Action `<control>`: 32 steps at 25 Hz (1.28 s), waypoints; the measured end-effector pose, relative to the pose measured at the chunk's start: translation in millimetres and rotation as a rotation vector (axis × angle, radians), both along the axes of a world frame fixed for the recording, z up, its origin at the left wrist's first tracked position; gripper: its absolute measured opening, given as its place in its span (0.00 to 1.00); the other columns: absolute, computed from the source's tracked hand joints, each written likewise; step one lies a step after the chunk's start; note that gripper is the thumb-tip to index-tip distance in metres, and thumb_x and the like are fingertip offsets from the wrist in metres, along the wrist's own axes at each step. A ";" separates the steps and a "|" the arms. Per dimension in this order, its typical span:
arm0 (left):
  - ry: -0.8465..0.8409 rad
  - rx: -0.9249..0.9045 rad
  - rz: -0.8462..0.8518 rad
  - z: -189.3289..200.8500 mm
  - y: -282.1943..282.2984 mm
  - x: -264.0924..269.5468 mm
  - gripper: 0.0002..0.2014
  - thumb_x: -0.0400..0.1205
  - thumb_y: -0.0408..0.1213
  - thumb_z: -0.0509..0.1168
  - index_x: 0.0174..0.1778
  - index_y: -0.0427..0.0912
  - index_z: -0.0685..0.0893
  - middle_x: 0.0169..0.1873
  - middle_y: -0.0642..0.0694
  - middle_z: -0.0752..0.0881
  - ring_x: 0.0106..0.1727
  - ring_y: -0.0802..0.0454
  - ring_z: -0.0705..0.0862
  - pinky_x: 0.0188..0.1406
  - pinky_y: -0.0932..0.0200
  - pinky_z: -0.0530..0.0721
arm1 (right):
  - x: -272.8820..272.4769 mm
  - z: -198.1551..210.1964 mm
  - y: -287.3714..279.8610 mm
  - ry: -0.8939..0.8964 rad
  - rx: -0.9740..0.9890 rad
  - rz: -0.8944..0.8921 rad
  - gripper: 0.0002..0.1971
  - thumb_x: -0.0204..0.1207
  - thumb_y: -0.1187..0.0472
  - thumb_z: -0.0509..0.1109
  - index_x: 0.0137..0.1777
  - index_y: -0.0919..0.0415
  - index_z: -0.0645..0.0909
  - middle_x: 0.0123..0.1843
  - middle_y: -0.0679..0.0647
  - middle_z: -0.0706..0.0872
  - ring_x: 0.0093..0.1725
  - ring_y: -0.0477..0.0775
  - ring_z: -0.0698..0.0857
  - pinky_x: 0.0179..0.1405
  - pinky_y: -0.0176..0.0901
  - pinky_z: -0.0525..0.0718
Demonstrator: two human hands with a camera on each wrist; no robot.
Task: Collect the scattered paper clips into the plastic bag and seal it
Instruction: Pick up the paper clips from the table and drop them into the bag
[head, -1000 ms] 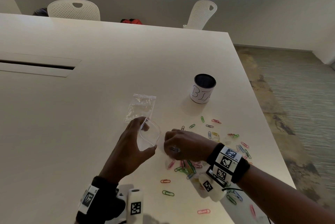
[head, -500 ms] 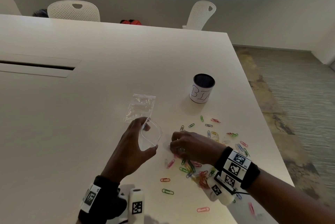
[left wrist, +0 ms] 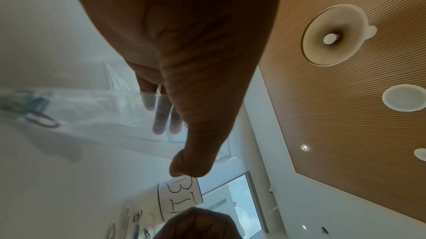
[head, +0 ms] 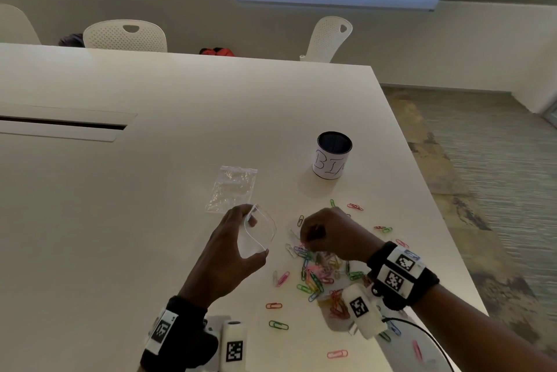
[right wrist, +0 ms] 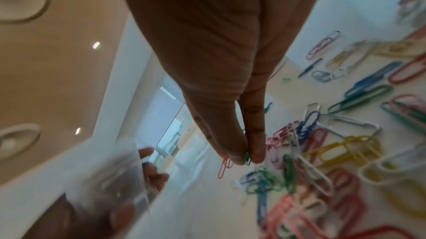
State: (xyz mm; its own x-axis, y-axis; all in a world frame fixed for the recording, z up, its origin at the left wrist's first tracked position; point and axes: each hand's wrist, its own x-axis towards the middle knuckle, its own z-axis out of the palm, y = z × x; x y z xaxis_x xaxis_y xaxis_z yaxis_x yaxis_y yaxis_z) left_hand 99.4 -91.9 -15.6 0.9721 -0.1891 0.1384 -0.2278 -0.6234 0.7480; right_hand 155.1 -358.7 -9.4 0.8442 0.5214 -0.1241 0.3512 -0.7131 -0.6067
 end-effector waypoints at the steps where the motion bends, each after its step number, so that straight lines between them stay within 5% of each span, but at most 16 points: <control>1: 0.002 -0.002 -0.006 0.0 -0.8 0.0 0.35 0.73 0.44 0.81 0.73 0.59 0.71 0.58 0.62 0.80 0.64 0.70 0.78 0.58 0.77 0.72 | -1.0 5.5 -2.8 0.035 0.078 -0.053 0.04 0.74 0.66 0.82 0.46 0.57 0.91 0.46 0.48 0.94 0.44 0.42 0.92 0.48 0.31 0.90; 5: -0.004 -0.001 -0.017 -0.9 -5.7 2.4 0.36 0.73 0.43 0.81 0.74 0.57 0.71 0.58 0.61 0.79 0.64 0.68 0.78 0.61 0.76 0.71 | -11.0 39.3 -1.0 0.106 0.412 -0.179 0.05 0.74 0.66 0.83 0.46 0.59 0.92 0.44 0.54 0.96 0.46 0.53 0.95 0.55 0.45 0.93; 8: 0.003 0.009 -0.027 -1.8 -9.9 3.6 0.37 0.74 0.44 0.81 0.76 0.55 0.71 0.59 0.60 0.79 0.63 0.65 0.79 0.60 0.75 0.73 | -19.0 64.7 14.9 0.075 0.515 -0.154 0.06 0.74 0.67 0.82 0.49 0.61 0.91 0.45 0.54 0.96 0.46 0.53 0.95 0.57 0.45 0.93; 14: 0.010 0.011 -0.038 1.5 -15.1 2.7 0.35 0.74 0.46 0.81 0.74 0.54 0.72 0.61 0.59 0.80 0.61 0.62 0.80 0.58 0.71 0.77 | -25.2 72.2 53.1 -0.157 0.304 -0.073 0.05 0.76 0.66 0.81 0.50 0.60 0.92 0.46 0.49 0.95 0.43 0.39 0.93 0.50 0.29 0.90; 19: 0.030 0.022 -0.022 -2.1 -14.0 3.7 0.36 0.74 0.46 0.80 0.75 0.53 0.71 0.63 0.57 0.80 0.61 0.57 0.81 0.62 0.61 0.82 | -25.8 75.4 58.7 -0.191 0.196 -0.057 0.08 0.77 0.65 0.80 0.56 0.57 0.92 0.53 0.51 0.95 0.49 0.41 0.94 0.51 0.23 0.88; 26: 0.011 0.001 -0.036 -1.5 -16.2 5.3 0.36 0.73 0.44 0.82 0.74 0.55 0.71 0.59 0.61 0.79 0.60 0.65 0.79 0.58 0.71 0.78 | -15.4 82.9 46.4 -0.194 0.199 -0.100 0.05 0.76 0.66 0.81 0.50 0.58 0.93 0.46 0.49 0.95 0.43 0.40 0.93 0.50 0.27 0.90; 32: 0.003 -0.011 -0.043 -1.1 -15.7 6.3 0.34 0.74 0.43 0.81 0.72 0.61 0.71 0.58 0.62 0.79 0.64 0.71 0.77 0.57 0.77 0.72 | 21.4 53.8 -10.0 -0.199 0.127 -0.393 0.06 0.73 0.70 0.81 0.44 0.59 0.92 0.40 0.51 0.94 0.38 0.46 0.92 0.45 0.36 0.91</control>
